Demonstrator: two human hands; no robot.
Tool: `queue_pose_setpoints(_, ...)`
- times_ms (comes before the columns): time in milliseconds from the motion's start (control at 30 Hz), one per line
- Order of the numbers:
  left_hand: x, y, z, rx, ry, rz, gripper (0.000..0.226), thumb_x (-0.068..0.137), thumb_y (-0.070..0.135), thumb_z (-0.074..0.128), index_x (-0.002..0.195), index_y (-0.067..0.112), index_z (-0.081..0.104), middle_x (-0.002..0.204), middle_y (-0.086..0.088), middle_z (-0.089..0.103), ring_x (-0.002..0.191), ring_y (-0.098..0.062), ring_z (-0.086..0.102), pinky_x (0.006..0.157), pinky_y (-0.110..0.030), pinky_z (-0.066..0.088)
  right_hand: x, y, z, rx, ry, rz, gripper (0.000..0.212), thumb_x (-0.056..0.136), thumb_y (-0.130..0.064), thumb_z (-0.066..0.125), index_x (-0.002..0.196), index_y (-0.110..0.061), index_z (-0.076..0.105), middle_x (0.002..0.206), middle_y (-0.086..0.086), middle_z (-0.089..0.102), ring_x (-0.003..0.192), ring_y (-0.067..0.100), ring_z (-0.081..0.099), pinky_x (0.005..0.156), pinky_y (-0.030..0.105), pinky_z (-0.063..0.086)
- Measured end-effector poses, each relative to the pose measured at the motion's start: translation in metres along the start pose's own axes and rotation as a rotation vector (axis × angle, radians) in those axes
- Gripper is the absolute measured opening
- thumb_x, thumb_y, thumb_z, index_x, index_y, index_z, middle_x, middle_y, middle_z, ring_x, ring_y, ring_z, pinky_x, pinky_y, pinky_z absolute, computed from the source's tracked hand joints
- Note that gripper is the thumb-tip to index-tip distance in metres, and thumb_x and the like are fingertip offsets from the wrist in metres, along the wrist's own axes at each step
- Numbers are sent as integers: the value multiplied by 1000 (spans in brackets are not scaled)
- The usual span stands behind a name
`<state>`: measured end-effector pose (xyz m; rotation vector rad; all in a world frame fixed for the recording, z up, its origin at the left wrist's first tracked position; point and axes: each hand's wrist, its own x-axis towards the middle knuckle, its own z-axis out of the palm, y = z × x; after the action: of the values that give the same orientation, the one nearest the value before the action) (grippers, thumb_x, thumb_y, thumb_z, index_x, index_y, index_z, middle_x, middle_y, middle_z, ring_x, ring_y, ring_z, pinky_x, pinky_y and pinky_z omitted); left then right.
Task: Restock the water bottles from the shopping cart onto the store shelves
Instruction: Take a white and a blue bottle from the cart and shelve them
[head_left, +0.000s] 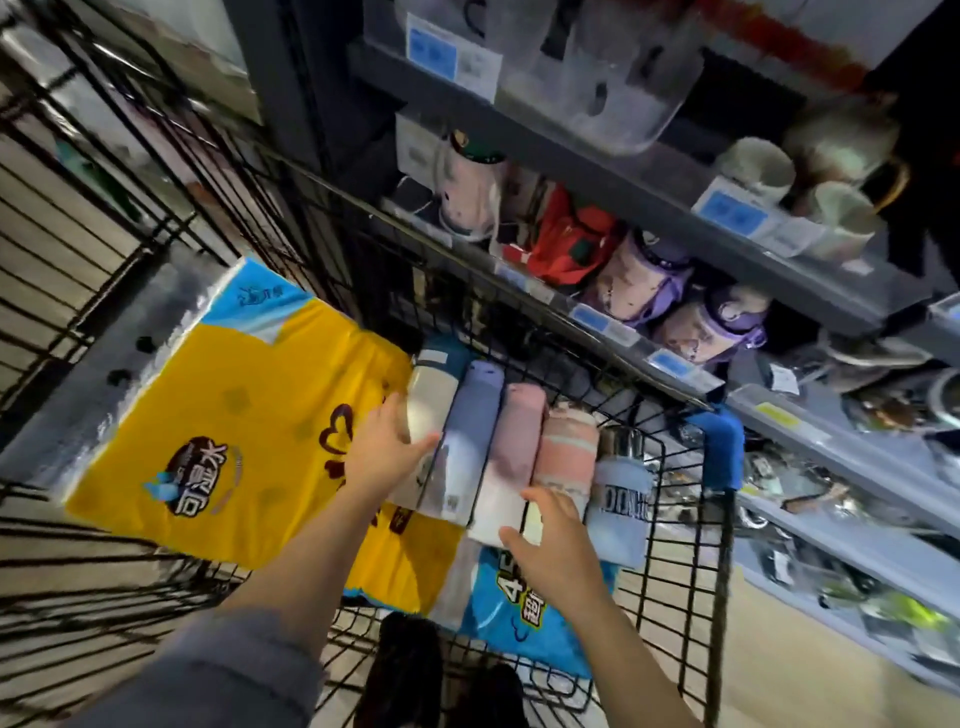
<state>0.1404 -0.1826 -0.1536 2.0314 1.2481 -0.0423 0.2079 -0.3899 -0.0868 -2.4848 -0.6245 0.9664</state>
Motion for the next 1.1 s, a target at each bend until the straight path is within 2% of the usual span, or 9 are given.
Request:
queue_pose_setpoints(67, 7, 4, 5, 3, 22, 11, 71, 77, 49, 71, 135, 17, 43, 129, -8, 55, 117, -28, 51, 90, -40, 46, 6, 1, 0, -1, 20, 42, 47, 89, -34, 60, 133, -26, 45, 137, -3, 42, 122, 15, 44, 93, 26, 37)
queue_pose_setpoints(167, 3, 8, 5, -47, 50, 45, 66, 78, 42, 72, 133, 17, 46, 126, -8, 58, 114, -26, 53, 84, -35, 45, 18, -6, 3, -22, 22, 67, 48, 91, -34, 58, 136, -25, 42, 138, -3, 40, 123, 15, 43, 86, 23, 33)
queue_pose_setpoints(300, -6, 0, -11, -113, 140, 62, 65, 74, 45, 71, 132, 23, 52, 117, -3, 63, 107, -25, 57, 72, -28, 43, 41, -28, 15, 6, 47, 88, 55, 90, -30, 59, 140, -18, 39, 141, 5, 40, 126, 22, 42, 94, 28, 37)
queue_pose_setpoints(400, -13, -20, -35, -101, 199, 75, 73, 68, 54, 60, 135, 27, 49, 121, -3, 62, 110, -26, 55, 80, -40, 49, 63, -49, 27, 7, 105, 119, 62, 89, -31, 61, 142, -13, 35, 139, 12, 41, 126, 29, 42, 96, 32, 37)
queue_pose_setpoints(467, -22, -35, -52, -69, 268, 37, 76, 70, 51, 62, 140, 26, 44, 126, -2, 58, 115, -26, 50, 83, -38, 44, 78, -63, 39, 1, 139, 143, 69, 89, -34, 62, 146, -13, 29, 140, 15, 39, 126, 33, 41, 96, 35, 38)
queue_pose_setpoints(533, -33, -50, -66, -42, 335, 30, 75, 74, 47, 70, 140, 26, 43, 127, -2, 57, 115, -25, 48, 79, -34, 39, 89, -73, 51, -61, 197, 160, 77, 88, -41, 62, 148, -12, 24, 141, 17, 38, 124, 35, 42, 92, 36, 42)
queue_pose_setpoints(633, -42, -69, -80, -28, 402, 15, 75, 74, 45, 72, 140, 24, 43, 129, -2, 56, 114, -23, 49, 80, -37, 40, 97, -81, 69, -186, 282, 184, 87, 85, -54, 61, 149, -9, 23, 143, 20, 36, 123, 37, 41, 87, 39, 43)
queue_pose_setpoints(767, -40, -81, -85, 15, 423, 1, 72, 76, 38, 75, 139, 19, 45, 128, -6, 57, 113, -25, 49, 81, -37, 41, 101, -86, 82, -259, 338, 247, 97, 76, -54, 70, 148, -9, 24, 138, 22, 40, 116, 37, 45, 83, 40, 42)
queue_pose_setpoints(1100, -38, -84, -78, 37, 416, 19, 73, 74, 38, 77, 138, 20, 46, 128, -6, 55, 113, -25, 49, 84, -43, 47, 95, -84, 90, -158, 287, 298, 91, 82, -43, 68, 150, -19, 14, 142, 18, 33, 125, 35, 37, 96, 41, 36)
